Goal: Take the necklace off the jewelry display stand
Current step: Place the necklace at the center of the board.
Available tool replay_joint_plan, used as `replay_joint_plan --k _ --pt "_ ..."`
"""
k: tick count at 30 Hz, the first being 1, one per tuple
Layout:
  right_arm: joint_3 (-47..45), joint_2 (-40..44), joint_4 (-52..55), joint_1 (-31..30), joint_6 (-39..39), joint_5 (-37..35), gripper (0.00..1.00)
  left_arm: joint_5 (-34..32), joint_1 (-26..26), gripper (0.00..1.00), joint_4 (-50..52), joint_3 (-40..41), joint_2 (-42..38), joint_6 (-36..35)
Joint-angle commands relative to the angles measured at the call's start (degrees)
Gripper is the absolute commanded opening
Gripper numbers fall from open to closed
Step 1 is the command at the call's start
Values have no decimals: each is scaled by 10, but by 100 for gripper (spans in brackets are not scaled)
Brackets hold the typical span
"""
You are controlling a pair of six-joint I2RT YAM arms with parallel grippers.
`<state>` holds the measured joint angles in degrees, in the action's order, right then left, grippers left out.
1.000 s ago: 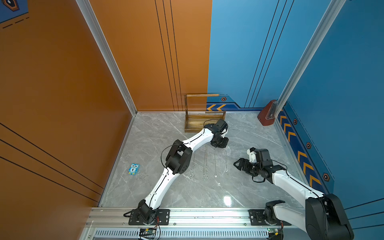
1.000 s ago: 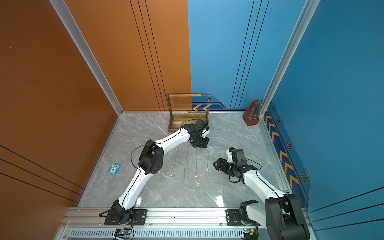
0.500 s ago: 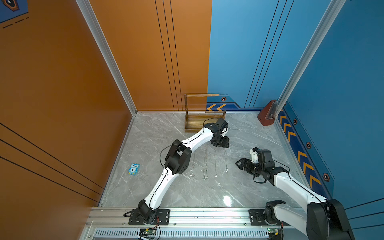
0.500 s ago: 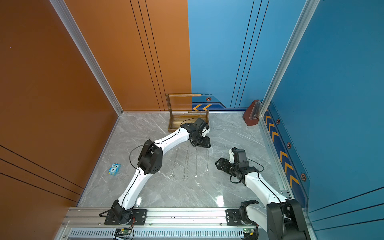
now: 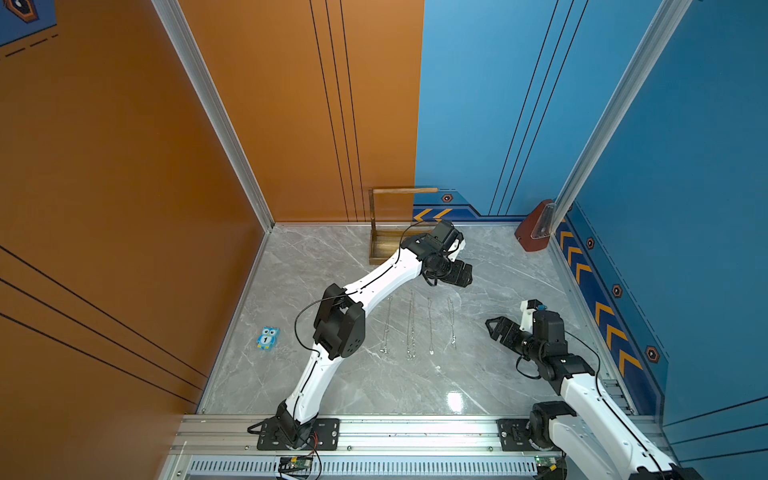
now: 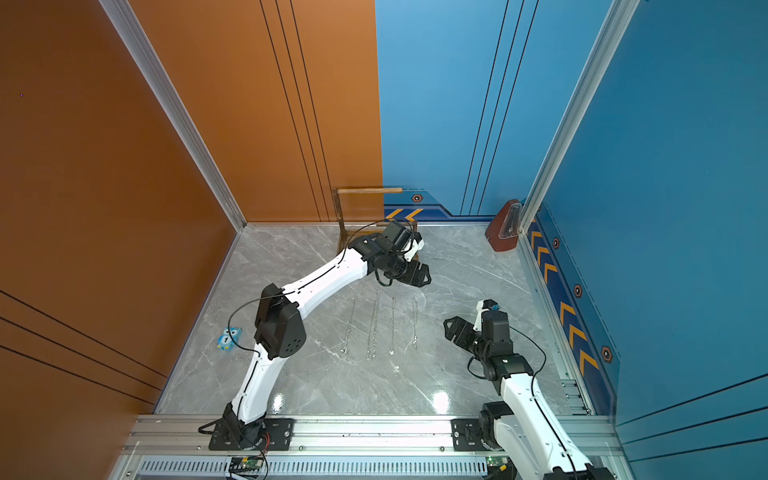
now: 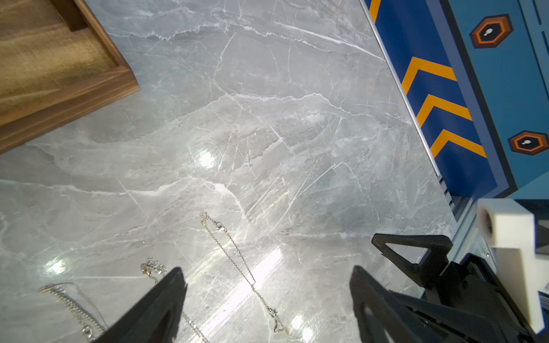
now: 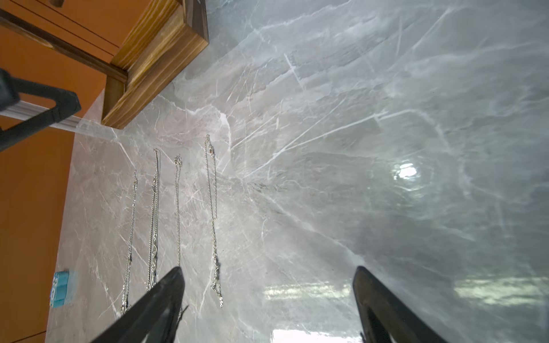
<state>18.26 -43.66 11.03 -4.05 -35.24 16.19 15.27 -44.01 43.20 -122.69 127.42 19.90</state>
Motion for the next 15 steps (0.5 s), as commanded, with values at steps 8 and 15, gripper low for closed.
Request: replay_joint_plan --k 8,15 --pt "-37 125 59 37 -42 -62 97 -121 -39 99 -11 148 -167 -40" --pt "-48 203 103 57 -70 -119 100 -194 -34 99 -78 316 -315 -34"
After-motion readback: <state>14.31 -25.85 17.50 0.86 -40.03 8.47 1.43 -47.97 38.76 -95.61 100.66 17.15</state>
